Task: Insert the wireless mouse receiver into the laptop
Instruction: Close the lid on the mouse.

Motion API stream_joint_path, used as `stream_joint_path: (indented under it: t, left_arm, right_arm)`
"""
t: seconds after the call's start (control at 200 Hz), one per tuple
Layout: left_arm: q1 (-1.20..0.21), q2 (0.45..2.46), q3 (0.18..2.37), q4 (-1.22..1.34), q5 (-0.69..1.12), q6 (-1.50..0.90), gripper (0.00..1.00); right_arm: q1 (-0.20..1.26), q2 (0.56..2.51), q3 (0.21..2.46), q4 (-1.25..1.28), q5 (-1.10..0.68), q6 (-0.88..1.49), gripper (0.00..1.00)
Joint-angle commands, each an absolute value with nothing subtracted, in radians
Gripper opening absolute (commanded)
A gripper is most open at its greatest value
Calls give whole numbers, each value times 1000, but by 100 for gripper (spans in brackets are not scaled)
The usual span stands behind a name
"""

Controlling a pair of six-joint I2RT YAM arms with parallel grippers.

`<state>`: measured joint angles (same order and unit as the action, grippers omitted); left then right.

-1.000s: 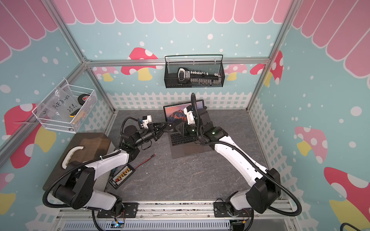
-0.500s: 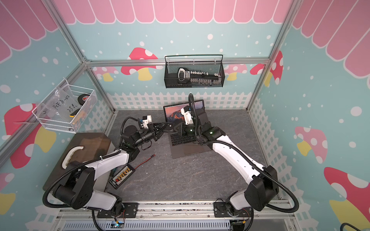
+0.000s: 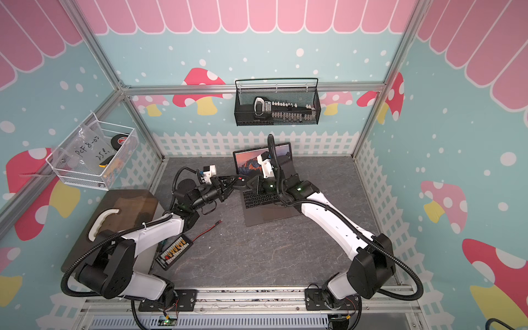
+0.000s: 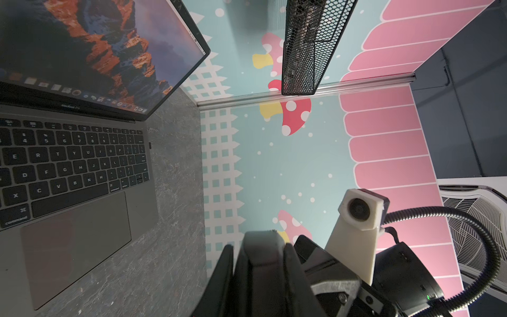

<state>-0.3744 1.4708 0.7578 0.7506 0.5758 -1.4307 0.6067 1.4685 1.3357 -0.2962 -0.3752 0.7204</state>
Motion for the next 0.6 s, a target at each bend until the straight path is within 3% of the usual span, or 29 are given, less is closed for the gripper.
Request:
stream_joint_path:
  t: [0.0, 0.33, 0.595]
  left_arm:
    - [-382, 1442, 773, 779, 587, -1406, 0]
    - [-378, 1439, 772, 758, 583, -1392, 0]
    - [-381, 1449, 776, 765, 583, -1399, 0]
  right_arm:
    - [618, 1478, 1357, -292, -363, 733, 0]
    - [609, 1397, 1324, -330, -233, 714, 0]
    - [625, 1476, 1339, -310, -345, 730, 0]
